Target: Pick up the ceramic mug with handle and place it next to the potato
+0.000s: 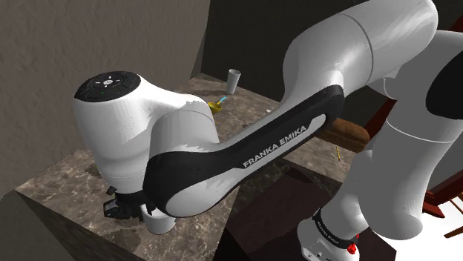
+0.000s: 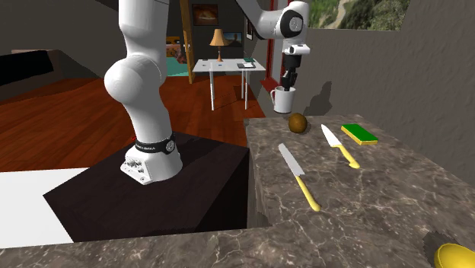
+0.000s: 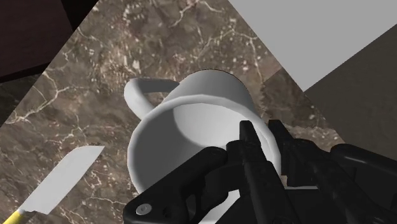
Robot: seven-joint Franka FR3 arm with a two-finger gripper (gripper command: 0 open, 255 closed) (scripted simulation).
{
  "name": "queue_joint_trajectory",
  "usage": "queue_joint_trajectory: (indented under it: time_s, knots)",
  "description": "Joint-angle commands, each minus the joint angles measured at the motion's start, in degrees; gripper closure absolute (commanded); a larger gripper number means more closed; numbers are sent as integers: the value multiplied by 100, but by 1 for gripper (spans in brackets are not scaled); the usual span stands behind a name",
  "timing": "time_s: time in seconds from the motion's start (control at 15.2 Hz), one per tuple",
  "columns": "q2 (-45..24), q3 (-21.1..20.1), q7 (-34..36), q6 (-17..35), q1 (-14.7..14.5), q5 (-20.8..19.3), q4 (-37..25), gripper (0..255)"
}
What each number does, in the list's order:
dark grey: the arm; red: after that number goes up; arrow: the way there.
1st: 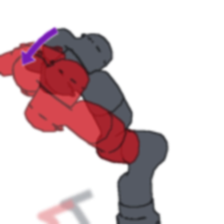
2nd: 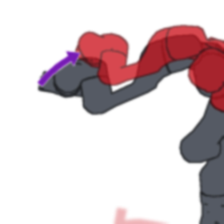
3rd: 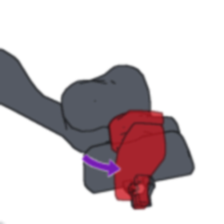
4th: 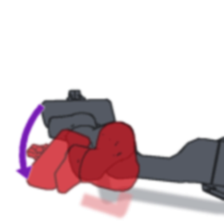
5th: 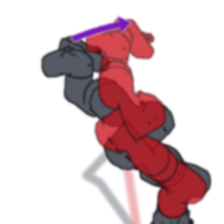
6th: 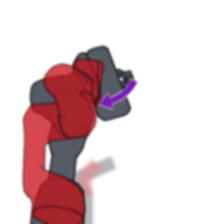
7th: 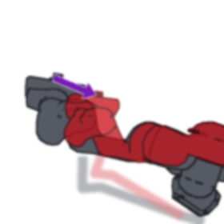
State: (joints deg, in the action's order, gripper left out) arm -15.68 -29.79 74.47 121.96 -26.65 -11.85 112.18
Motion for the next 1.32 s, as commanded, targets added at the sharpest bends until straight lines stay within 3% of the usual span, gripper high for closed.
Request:
queue_joint_trajectory:
  time_s: [0.0, 0.53, 1.06, 1.12, 1.25]
  knots:
    - [-101, 26, 41, 122, -18, -69, 32, 255]
    - [-470, 138, 228, 603, -101, -333, 200, 255]
    - [-470, 138, 227, 603, -101, -333, 200, 255]
    - [-470, 138, 227, 603, -101, -333, 200, 0]
    - [-471, 138, 227, 603, -101, -333, 199, 0]
